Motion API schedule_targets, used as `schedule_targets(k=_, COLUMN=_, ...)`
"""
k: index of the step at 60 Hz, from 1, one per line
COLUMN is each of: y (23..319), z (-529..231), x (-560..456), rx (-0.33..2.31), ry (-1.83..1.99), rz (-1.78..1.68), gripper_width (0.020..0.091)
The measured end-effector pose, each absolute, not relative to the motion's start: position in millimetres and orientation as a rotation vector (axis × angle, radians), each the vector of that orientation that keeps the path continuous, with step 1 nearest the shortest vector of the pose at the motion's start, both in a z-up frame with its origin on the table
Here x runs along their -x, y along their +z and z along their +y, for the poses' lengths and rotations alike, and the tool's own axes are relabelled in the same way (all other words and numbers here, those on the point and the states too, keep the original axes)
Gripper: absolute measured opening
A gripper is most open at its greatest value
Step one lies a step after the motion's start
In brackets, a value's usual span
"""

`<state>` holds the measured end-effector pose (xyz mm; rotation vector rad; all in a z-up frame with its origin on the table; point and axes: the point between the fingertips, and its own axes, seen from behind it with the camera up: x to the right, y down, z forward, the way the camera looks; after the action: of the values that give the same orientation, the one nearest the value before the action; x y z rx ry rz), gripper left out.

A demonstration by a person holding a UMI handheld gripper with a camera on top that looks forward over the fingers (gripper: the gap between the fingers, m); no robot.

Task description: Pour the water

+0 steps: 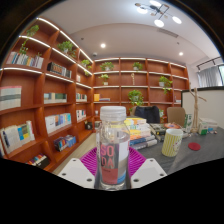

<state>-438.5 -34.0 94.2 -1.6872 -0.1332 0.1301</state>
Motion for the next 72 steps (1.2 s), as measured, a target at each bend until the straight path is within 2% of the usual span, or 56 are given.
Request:
schedule_targets(k=3, y=94, z=-35, x=439, rx=1.681, ry=0.147, rz=-0.128, gripper_width=0.0368)
schedule_targets(k=18, y=95, z=-28, x=417, rx=1.723, ry=0.175, rz=-0.051, gripper_width=0.0367)
schedule_targets(k=26, y=112, z=-15, x=384, rx=1.709, ry=0.271, rz=0.098, gripper_width=0.0368)
schedule_targets(k=32, y=126, z=7, x=362, rx=1.674, ry=0.448, rz=0.247, gripper_width=0.0368)
schedule_targets(k=41, y=169, z=33, x=351, rx=1.536, ry=0.821, rz=0.525, gripper_width=0.0369)
schedule_targets(k=48, y=184, z=53, x=334, rx=1.408, ry=1.094, rz=0.77, gripper_width=0.0368)
schedule_targets(k=60, y=171, z=90, x=327, rx=1.294, ry=1.388, rz=1.101, gripper_width=0.0367)
schedule_targets(k=72, y=186, z=108, x=321, rx=1.062, ry=1.677, rz=1.328, gripper_width=0.0367)
